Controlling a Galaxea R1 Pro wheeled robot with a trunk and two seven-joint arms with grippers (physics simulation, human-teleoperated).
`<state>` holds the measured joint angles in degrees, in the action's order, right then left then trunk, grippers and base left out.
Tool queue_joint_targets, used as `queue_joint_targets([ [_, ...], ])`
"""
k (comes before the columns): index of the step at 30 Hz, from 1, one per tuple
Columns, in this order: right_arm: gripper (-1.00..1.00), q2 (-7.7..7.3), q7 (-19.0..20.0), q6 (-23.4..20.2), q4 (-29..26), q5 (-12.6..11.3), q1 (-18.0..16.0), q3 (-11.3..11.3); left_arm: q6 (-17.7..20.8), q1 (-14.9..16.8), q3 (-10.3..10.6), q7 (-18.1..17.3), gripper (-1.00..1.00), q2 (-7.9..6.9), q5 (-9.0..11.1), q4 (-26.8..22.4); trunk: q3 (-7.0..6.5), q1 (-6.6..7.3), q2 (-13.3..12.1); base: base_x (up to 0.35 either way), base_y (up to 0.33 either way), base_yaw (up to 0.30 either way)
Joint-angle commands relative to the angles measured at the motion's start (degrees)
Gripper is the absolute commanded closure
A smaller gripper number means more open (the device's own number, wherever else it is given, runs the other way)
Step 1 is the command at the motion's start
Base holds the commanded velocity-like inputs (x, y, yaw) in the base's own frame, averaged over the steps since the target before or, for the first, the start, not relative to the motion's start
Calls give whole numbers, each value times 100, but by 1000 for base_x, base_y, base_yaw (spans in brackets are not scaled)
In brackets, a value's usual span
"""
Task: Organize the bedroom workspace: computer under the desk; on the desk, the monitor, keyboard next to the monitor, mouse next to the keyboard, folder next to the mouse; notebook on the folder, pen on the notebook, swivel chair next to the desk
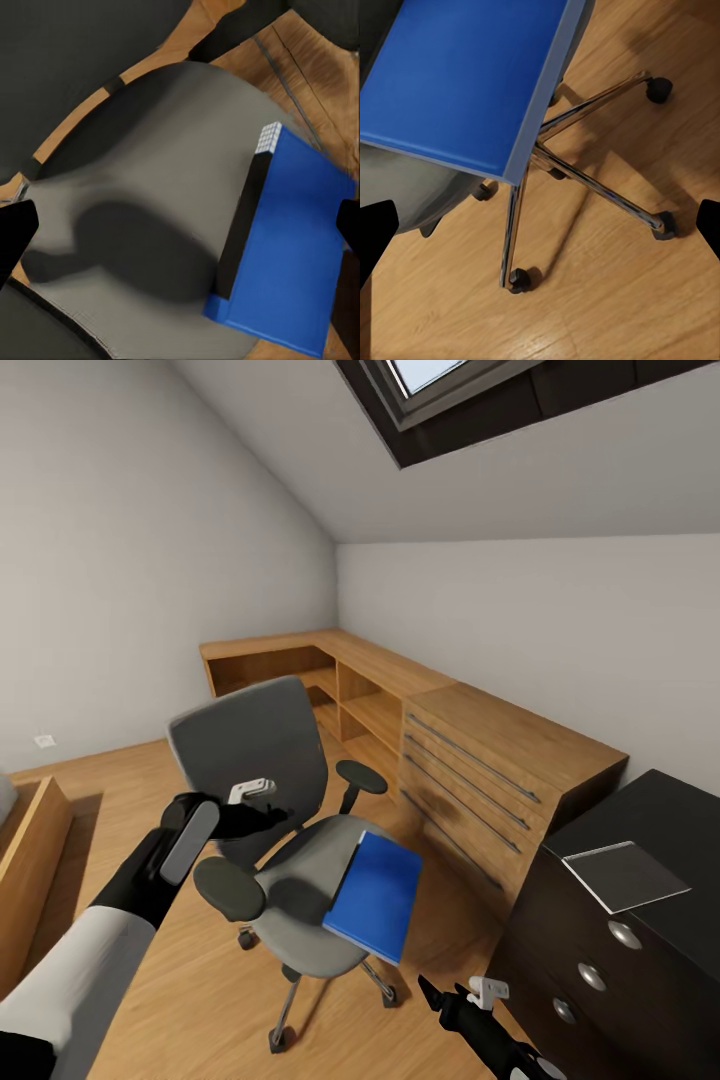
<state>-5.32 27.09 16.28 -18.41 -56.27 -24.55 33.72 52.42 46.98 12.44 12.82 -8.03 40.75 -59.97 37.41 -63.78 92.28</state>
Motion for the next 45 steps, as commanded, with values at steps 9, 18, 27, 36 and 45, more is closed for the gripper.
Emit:
queue_joint_targets([
  [9,-100,-4,15,25,4,-60,-6,47,526,1,29,371,-100,330,315,-791,6,0,3,0,0,0],
  [18,-100,0,15,25,8,-60,-6,51,607,572,84,421,-100,301,1234,-770,6,0,3,0,0,0],
  [27,-100,19,15,32,141,-52,-6,63,618,1759,100,285,-100,-94,1675,-53,6,0,3,0,0,0],
  [36,-100,25,15,33,162,-51,-6,67,608,2733,235,223,-100,-539,1872,588,6,0,3,0,0,17],
  [45,-100,39,15,233,192,-59,-6,74,573,3104,250,230,-100,-870,1917,964,6,0,3,0,0,230],
])
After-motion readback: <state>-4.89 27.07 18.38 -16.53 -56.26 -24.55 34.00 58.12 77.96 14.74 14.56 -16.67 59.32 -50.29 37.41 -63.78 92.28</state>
